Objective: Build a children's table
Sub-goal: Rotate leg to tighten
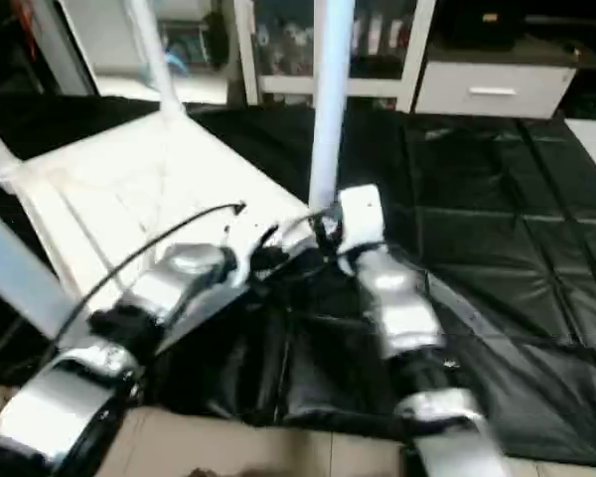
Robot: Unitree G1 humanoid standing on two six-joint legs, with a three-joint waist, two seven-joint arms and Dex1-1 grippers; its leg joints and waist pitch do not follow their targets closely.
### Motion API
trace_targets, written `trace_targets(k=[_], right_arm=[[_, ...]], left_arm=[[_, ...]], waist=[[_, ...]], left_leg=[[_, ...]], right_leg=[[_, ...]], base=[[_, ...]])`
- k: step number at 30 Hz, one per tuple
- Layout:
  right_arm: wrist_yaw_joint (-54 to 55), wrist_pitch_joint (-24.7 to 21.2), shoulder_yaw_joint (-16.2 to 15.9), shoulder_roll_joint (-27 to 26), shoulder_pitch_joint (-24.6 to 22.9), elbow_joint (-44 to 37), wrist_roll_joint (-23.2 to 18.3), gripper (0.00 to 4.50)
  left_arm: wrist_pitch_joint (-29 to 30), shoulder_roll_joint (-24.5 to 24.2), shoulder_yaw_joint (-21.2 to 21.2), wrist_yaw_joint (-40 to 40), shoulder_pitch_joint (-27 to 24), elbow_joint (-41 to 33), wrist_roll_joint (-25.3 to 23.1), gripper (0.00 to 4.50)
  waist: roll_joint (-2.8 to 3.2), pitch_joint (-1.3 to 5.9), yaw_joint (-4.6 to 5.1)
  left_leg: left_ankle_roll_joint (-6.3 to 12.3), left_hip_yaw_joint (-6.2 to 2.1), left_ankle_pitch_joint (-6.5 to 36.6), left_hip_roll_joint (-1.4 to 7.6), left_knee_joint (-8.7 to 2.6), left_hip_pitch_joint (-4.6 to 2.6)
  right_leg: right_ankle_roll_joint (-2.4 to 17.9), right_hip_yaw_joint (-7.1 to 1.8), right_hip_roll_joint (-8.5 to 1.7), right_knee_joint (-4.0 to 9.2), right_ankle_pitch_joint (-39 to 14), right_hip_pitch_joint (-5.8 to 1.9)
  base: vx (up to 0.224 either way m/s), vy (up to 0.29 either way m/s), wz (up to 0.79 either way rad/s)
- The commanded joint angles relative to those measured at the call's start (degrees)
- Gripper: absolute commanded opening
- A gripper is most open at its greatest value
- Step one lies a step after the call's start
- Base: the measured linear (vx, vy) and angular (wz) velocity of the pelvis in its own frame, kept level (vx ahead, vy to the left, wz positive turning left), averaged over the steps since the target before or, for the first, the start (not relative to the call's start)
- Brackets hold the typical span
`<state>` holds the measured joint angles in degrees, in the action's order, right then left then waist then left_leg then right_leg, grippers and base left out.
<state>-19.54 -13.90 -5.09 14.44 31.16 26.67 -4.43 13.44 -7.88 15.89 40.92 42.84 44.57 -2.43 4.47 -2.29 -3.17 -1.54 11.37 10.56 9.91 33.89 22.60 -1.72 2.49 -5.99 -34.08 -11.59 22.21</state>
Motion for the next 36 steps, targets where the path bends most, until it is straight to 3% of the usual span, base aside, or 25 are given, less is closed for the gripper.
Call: trace_targets(k=[1, 2, 6, 7, 10, 11, 12, 15, 18, 20, 24, 27, 30, 31, 36], right_arm=[[-7.0, -1.4, 0.4, 4.8, -1.1, -2.1, -0.4, 3.81], [-11.1, -2.0, 0.0, 6.2, -1.6, -3.5, -2.0, 3.81], [-28.5, -1.6, -3.0, 12.8, -4.3, -10.2, -6.9, 3.81], [-32.7, -0.1, -5.4, 15.6, -4.9, -10.3, -5.3, 3.81], [-35.7, 1.0, -7.2, 17.3, -4.9, -9.8, -4.1, 3.81], [-37.0, 1.0, -7.7, 17.7, -4.8, -9.7, -4.3, 3.81], [-39.0, 0.9, -8.3, 18.1, -4.7, -9.9, -4.8, 3.81], [-44.2, 1.6, -9.9, 18.6, -4.1, -10.0, -5.2, 3.81], [-45.8, 2.1, -10.5, 18.5, -3.7, -9.7, -5.3, 3.81], [-44.9, 4.5, -11.6, 17.4, -2.2, -6.4, -2.9, 3.81], [-42.9, 5.8, -11.0, 14.9, -0.4, -2.5, -2.3, 3.81], [-43.0, 5.9, -11.3, 15.0, -0.4, -2.5, -2.0, 3.47], [-44.4, 5.9, -11.6, 15.2, -0.4, -2.6, -1.9, 3.42], [-45.2, 6.6, -11.7, 15.4, -0.2, -2.0, -1.8, 3.23], [-45.4, 7.6, -11.1, 15.3, 0.1, -0.8, -1.8, 2.81]], left_arm=[[2.2, -2.8, 4.0, 8.9, -3.3, -1.7, -1.2, 0.0], [2.4, -3.6, 4.7, 11.1, -3.9, -2.8, -0.9, 0.0], [2.2, -7.6, 8.0, 20.7, -6.2, -8.4, 0.4, 0.0], [1.1, -9.2, 9.3, 24.9, -7.0, -10.5, 1.0, 0.0], [0.9, -10.1, 10.3, 27.3, -7.3, -11.8, 1.0, 0.0], [1.4, -10.3, 10.5, 28.1, -7.5, -12.7, 1.3, 0.0], [2.0, -10.5, 10.8, 29.2, -7.7, -13.8, 1.7, 0.0], [3.6, -10.5, 10.5, 30.1, -7.7, -16.4, 2.2, 0.0], [3.9, -10.7, 10.4, 30.3, -7.7, -17.0, 2.2, 0.0], [4.0, -11.0, 10.3, 30.6, -7.5, -17.1, 1.9, 0.0], [4.2, -11.3, 10.2, 30.7, -7.5, -17.2, 1.7, 0.0], [4.3, -11.5, 10.1, 30.8, -7.6, -17.3, 1.6, 0.0], [5.3, -12.2, 10.1, 31.3, -8.0, -18.5, 1.7, 0.0], [5.4, -12.3, 10.1, 31.6, -8.0, -18.5, 1.7, 0.0], [5.3, -11.7, 10.2, 31.4, -8.1, -17.9, 1.6, 0.0]], waist=[[-0.85, 4.13, -0.53], [-0.99, 3.98, -0.56], [-1.17, 3.77, -1.53], [-1.44, 3.75, -1.84], [-1.14, 3.53, -2.11], [-1.16, 3.46, -2.12], [-1.8, 3.42, -2.09], [-1.61, 3.5, -2.13], [-1.72, 3.61, -2.42], [-1.69, 3.72, -2.76], [-1.58, 3.54, -2.79], [-1.53, 3.6, -2.63], [-1.5, 3.62, -2.44], [-0.92, 3.69, -2.45], [-1.04, 3.79, -2.25]], left_leg=[[7.19, -1.31, 3.6, 2.76, -3.12, -1.28], [7.97, -1.16, 3.8, 2.72, -3.05, -1.14], [7.75, -1.09, 6.1, 3.3, -3.24, -1.49], [7.66, -1.07, 6.1, 3.4, -3.28, -1.46], [6.15, -0.92, 8.4, 3.46, -3.48, -1.91], [5.72, -0.97, 8.9, 3.47, -3.61, -1.87], [5.12, -1.03, 9.7, 3.45, -3.81, -1.75], [4.69, -1.12, 9.7, 3.47, -3.82, -1.78], [5.49, -1.0, 8.0, 3.41, -3.53, -1.8], [5.75, -1.04, 6.9, 3.34, -3.39, -1.67], [5.0, -1.11, 8.5, 3.2, -3.55, -1.59], [4.48, -1.17, 8.9, 3.24, -3.61, -1.67], [4.79, -1.15, 8.7, 3.18, -3.56, -1.57], [4.75, -1.18, 8.8, 3.19, -3.49, -1.67], [4.93, -1.13, 8.5, 3.12, -3.38, -1.66]], right_leg=[[17.3, -1.23, -2.42, 2.19, 9.4, -2.58], [17.8, -1.32, -2.49, 2.18, 9.3, -2.59], [18.2, -1.29, -2.48, 2.36, 4.1, -2.53], [18.0, -1.32, -2.55, 2.32, 3.0, -2.42], [18.0, -1.45, -2.55, 2.59, -1.1, -1.82], [17.9, -1.49, -2.64, 2.66, -1.7, -1.88], [17.6, -1.48, -2.71, 2.69, -3.2, -2.07], [17.4, -1.5, -2.79, 2.62, -3.8, -2.02], [17.9, -1.55, -2.76, 2.47, -1.3, -1.86], [17.9, -1.51, -2.85, 2.29, -0.6, -1.89], [17.8, -1.46, -2.82, 2.47, -3.0, -1.89], [17.6, -1.47, -2.72, 2.39, -2.6, -1.94], [17.7, -1.46, -2.71, 2.34, -1.7, -1.99], [17.8, -1.44, -2.7, 2.28, -1.6, -1.93], [18.6, -1.33, -2.52, 2.19, 0.7, -2.09]], base=[[0.0, 0.0, 0.0], [0.0, 0.0, 0.0], [0.0, 0.0, 0.0], [0.0, 0.0, 0.0], [0.0, 0.0, 0.0], [0.0, 0.0, 0.0], [0.0, 0.0, 0.0], [0.0, 0.0, 0.0], [0.0, 0.0, 0.0], [0.0, 0.0, 0.0], [0.0, 0.0, 0.0], [0.0, 0.0, 0.0], [0.0, 0.0, 0.0], [0.0, 0.0, 0.0], [0.0, 0.0, 0.0]])
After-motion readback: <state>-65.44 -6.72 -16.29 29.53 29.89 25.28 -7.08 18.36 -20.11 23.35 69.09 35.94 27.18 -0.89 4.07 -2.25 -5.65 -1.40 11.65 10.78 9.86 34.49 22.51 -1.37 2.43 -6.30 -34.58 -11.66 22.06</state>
